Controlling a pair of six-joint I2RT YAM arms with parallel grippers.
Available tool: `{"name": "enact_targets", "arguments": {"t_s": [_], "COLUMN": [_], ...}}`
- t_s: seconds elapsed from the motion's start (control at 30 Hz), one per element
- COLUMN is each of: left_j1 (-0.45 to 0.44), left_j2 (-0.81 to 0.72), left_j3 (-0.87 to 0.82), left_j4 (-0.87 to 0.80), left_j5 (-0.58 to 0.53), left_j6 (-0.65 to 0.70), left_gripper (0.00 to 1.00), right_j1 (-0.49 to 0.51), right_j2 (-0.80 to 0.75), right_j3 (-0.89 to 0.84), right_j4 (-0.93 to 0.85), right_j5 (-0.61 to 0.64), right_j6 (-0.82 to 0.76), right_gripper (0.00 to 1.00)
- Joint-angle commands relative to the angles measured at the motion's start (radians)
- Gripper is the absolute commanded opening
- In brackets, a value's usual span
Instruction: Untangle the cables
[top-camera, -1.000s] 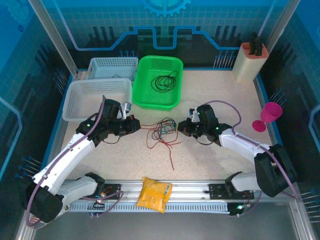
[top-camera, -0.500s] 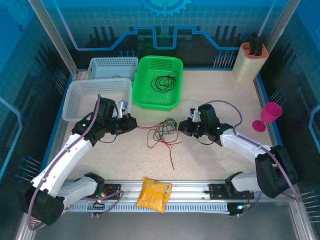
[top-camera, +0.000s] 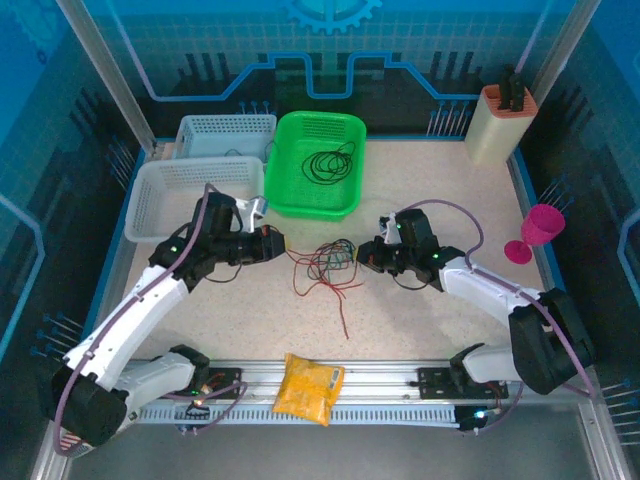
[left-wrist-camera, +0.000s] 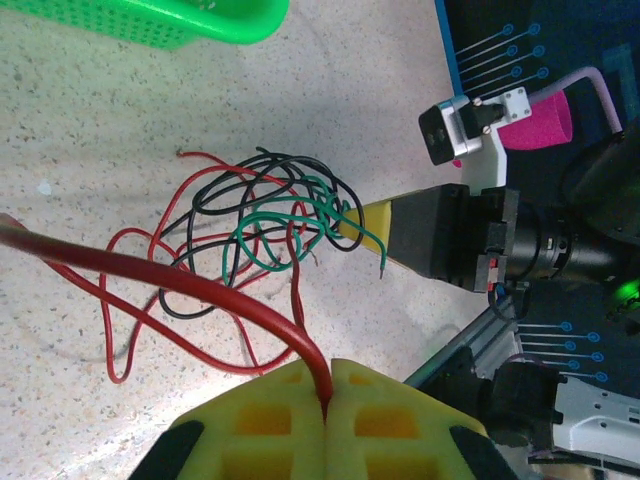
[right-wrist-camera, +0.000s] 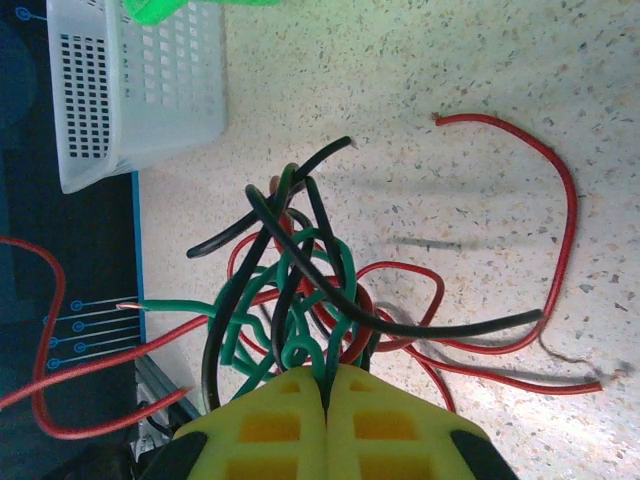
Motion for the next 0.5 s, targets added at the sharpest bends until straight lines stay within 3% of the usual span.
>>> {"name": "enact_targets", "arguments": {"t_s": [0.0,0.47], "left_j1": [0.012,0.024], "left_j2": [-0.048,0.035], "left_j3": [0.064,0.221], "left_j4": [0.031,0.188], "left_j5": [-0.039,0.069], "left_j6": [0.018,-0.048], "left_gripper": [0.00,0.00], "right_j1": [-0.005,0.003], "right_j2": [0.008,0.014], "right_j3": [0.007,-0.015], "right_j4": [-0.042,-0.125], "right_j5": [0.044,0.082], "right_j6": [0.019,0.038], "right_gripper": [0.00,0.00]}}
